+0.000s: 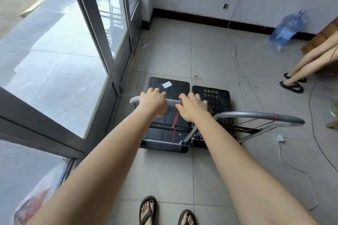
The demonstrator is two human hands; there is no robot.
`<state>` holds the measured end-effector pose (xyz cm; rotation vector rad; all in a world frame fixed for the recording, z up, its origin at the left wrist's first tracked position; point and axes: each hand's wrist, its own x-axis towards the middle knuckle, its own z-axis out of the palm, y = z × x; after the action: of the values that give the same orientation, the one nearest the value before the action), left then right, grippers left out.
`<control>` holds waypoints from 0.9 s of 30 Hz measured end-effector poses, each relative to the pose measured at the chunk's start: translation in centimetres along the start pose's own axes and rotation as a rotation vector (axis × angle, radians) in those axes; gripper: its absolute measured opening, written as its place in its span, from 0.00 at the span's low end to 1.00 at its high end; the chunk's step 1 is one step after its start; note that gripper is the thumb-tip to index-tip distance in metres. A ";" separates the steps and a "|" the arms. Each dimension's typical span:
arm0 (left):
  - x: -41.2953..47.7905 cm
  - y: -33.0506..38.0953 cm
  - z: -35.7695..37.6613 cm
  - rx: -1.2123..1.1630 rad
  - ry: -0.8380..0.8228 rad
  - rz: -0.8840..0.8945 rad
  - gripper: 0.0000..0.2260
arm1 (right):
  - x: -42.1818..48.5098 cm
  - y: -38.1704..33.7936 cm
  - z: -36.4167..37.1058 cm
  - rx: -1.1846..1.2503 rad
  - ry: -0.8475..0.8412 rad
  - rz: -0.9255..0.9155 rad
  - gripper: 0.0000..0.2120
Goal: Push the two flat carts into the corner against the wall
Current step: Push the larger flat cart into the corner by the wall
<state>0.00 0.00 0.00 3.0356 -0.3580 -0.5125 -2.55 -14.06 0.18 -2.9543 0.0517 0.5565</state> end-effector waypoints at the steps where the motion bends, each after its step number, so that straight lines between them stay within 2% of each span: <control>1: 0.2 0.0 0.5 0.008 0.028 0.032 0.17 | 0.2 -0.3 0.6 -0.026 0.019 0.019 0.19; 5: 1.7 0.1 4.7 -0.042 0.160 0.106 0.16 | 1.8 -0.2 3.9 -0.060 0.122 0.047 0.18; 8: 3.0 -0.3 6.2 -0.090 0.263 0.106 0.14 | 3.0 0.1 5.0 -0.050 0.130 0.057 0.18; 10: 3.6 -0.3 6.8 -0.073 0.270 0.128 0.14 | 3.5 0.3 5.9 -0.082 0.149 0.053 0.19; 13: 4.5 -0.7 7.3 -0.094 0.316 0.119 0.20 | 4.0 0.7 6.5 -0.099 0.233 0.023 0.25; 15: 4.9 -0.8 7.5 -0.106 0.367 0.122 0.24 | 4.5 1.0 6.4 -0.090 0.229 0.003 0.23; 21: 7.1 -0.5 7.5 -0.098 0.485 0.074 0.18 | 6.8 1.3 5.1 -0.020 0.215 0.024 0.22; 27: 11.3 0.1 6.2 -0.080 0.538 0.056 0.17 | 10.6 2.3 3.4 -0.018 0.239 0.006 0.30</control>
<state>8.35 -2.73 -9.43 2.9145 -0.3745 0.2872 5.96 -15.96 -7.09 -3.0229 0.0794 0.2030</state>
